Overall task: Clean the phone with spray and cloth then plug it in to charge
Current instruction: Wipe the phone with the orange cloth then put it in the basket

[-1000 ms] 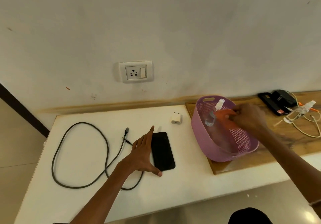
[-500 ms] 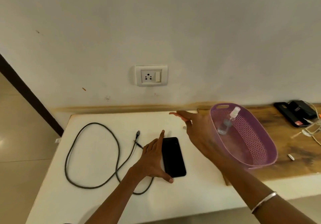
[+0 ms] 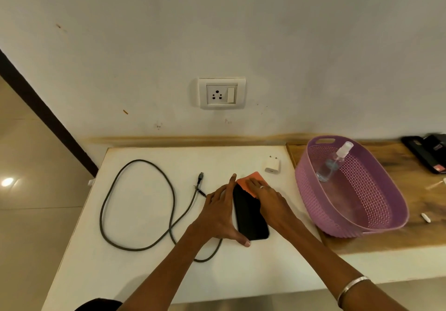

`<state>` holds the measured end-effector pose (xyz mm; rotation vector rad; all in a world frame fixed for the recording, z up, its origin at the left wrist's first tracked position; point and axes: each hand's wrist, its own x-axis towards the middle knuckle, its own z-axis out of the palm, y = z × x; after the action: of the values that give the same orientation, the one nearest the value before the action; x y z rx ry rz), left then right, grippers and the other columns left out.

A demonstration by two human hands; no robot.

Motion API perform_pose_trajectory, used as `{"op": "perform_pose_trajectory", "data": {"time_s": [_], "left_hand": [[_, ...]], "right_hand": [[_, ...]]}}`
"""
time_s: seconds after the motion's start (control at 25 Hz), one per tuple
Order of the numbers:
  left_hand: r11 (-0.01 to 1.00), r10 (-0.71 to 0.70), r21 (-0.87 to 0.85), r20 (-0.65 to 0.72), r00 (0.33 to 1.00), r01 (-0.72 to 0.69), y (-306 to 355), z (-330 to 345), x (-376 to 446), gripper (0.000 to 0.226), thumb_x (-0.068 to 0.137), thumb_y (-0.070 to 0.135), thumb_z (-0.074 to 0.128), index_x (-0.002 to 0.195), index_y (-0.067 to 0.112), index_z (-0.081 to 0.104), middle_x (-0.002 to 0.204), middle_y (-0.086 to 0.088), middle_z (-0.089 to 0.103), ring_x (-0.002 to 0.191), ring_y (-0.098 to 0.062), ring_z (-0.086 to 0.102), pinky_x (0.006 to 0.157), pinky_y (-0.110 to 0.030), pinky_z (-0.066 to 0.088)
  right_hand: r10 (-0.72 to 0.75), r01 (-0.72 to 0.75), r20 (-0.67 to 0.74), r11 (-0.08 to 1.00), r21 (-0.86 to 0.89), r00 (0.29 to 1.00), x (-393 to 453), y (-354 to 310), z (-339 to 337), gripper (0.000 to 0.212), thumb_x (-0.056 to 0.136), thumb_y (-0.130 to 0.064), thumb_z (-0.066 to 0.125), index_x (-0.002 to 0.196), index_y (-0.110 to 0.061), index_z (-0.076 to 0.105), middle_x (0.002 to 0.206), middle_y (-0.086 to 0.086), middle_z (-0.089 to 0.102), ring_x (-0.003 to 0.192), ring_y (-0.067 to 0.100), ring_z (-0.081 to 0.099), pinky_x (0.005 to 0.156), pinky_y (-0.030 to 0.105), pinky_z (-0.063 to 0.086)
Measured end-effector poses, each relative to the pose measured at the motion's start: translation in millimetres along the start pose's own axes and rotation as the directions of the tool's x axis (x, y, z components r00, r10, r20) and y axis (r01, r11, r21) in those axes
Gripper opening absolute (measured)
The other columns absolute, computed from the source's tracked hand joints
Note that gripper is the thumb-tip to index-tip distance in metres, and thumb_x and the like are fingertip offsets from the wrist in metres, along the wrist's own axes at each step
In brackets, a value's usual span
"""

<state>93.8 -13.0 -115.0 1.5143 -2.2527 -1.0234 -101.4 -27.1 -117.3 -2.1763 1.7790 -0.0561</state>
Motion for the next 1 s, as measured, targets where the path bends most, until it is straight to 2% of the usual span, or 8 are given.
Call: {"op": "perform_pose_trajectory", "data": {"time_s": [0.16, 0.24, 0.32, 0.4, 0.48, 0.64, 0.84, 1.0], "left_hand": [[0.999, -0.017, 0.031, 0.002, 1.000, 0.017, 1, 0, -1, 0.162, 0.031, 0.083, 0.077, 0.147, 0.040, -0.028, 0.163, 0.012, 0.003, 0.152, -0.020, 0.007, 0.119, -0.042, 0.006], [0.999, -0.016, 0.045, 0.013, 1.000, 0.015, 1, -1, -1, 0.161, 0.032, 0.081, 0.077, 0.148, 0.037, -0.025, 0.163, 0.013, 0.000, 0.152, -0.019, 0.004, 0.120, -0.044, 0.006], [0.998, -0.023, 0.051, 0.029, 0.999, 0.022, 1, 0, -1, 0.160, 0.032, 0.080, 0.078, 0.149, 0.036, -0.023, 0.163, 0.012, -0.001, 0.152, -0.019, 0.004, 0.120, -0.042, 0.005], [0.998, -0.037, 0.048, 0.035, 0.999, 0.036, 1, 0, 0, 0.160, 0.031, 0.080, 0.078, 0.149, 0.037, -0.022, 0.162, 0.013, 0.000, 0.152, -0.018, 0.004, 0.119, -0.041, 0.003], [0.998, -0.043, 0.037, 0.041, 0.998, 0.041, 1, 0, 1, 0.160, 0.030, 0.079, 0.079, 0.148, 0.040, -0.022, 0.162, 0.015, 0.001, 0.152, -0.018, 0.004, 0.120, -0.043, 0.004], [0.999, -0.030, 0.035, 0.052, 0.998, 0.029, 0, 0, 3, 0.159, 0.031, 0.082, 0.078, 0.148, 0.042, -0.023, 0.162, 0.016, -0.001, 0.152, -0.019, 0.002, 0.118, -0.043, 0.003], [0.999, -0.012, 0.049, 0.017, 1.000, 0.011, -4, 1, 2, 0.159, 0.029, 0.087, 0.073, 0.148, 0.041, -0.022, 0.161, 0.018, -0.001, 0.151, -0.018, 0.005, 0.115, -0.038, 0.002], [0.999, -0.013, 0.051, 0.006, 1.000, 0.013, -5, 1, 1, 0.158, 0.030, 0.085, 0.075, 0.151, 0.037, -0.015, 0.162, 0.015, 0.001, 0.151, -0.017, 0.008, 0.119, -0.040, 0.005]], "right_hand": [[0.008, -0.003, 0.074, 0.998, -0.065, 0.997, -18, -5, -12, 0.066, 0.088, -0.063, 0.035, 0.142, -0.026, 0.029, 0.148, 0.004, 0.038, 0.130, 0.023, 0.043, 0.108, 0.036, 0.036], [-0.019, 0.018, -0.031, 0.999, -0.040, 0.999, -33, -13, -21, 0.081, 0.077, -0.071, 0.012, 0.144, -0.030, 0.027, 0.152, -0.001, 0.032, 0.135, 0.021, 0.037, 0.109, 0.039, 0.036], [-0.133, 0.136, -0.042, 0.989, 0.057, 0.990, -55, -15, -22, 0.083, 0.075, -0.062, -0.006, 0.148, -0.034, 0.022, 0.158, -0.007, 0.019, 0.144, 0.017, 0.021, 0.113, 0.041, 0.027], [-0.137, 0.140, -0.035, 0.984, 0.115, 0.990, -73, -18, -19, 0.050, 0.100, -0.026, 0.022, 0.149, -0.035, 0.020, 0.160, -0.010, 0.013, 0.148, 0.017, 0.012, 0.115, 0.037, 0.018], [-0.065, 0.071, -0.038, 0.984, 0.163, 0.997, -74, -17, -15, 0.076, 0.087, 0.003, 0.041, 0.150, -0.034, 0.020, 0.160, -0.009, 0.012, 0.148, 0.018, 0.012, 0.115, 0.033, 0.017], [0.056, -0.062, 0.073, 0.995, 0.081, 0.996, -35, -17, -15, 0.064, 0.097, -0.025, 0.051, 0.150, -0.025, 0.016, 0.155, 0.001, 0.026, 0.137, 0.023, 0.037, 0.113, 0.034, 0.037], [0.041, -0.041, 0.047, 0.999, 0.007, 0.998, -20, -18, -7, 0.052, 0.097, -0.043, 0.043, 0.143, -0.024, 0.027, 0.148, 0.004, 0.038, 0.128, 0.022, 0.045, 0.107, 0.032, 0.038], [0.021, -0.024, 0.058, 0.998, 0.057, 0.998, -47, -10, 2, 0.072, 0.095, -0.026, 0.054, 0.152, -0.028, 0.010, 0.159, -0.002, 0.019, 0.140, 0.023, 0.036, 0.110, 0.033, 0.037]]}}
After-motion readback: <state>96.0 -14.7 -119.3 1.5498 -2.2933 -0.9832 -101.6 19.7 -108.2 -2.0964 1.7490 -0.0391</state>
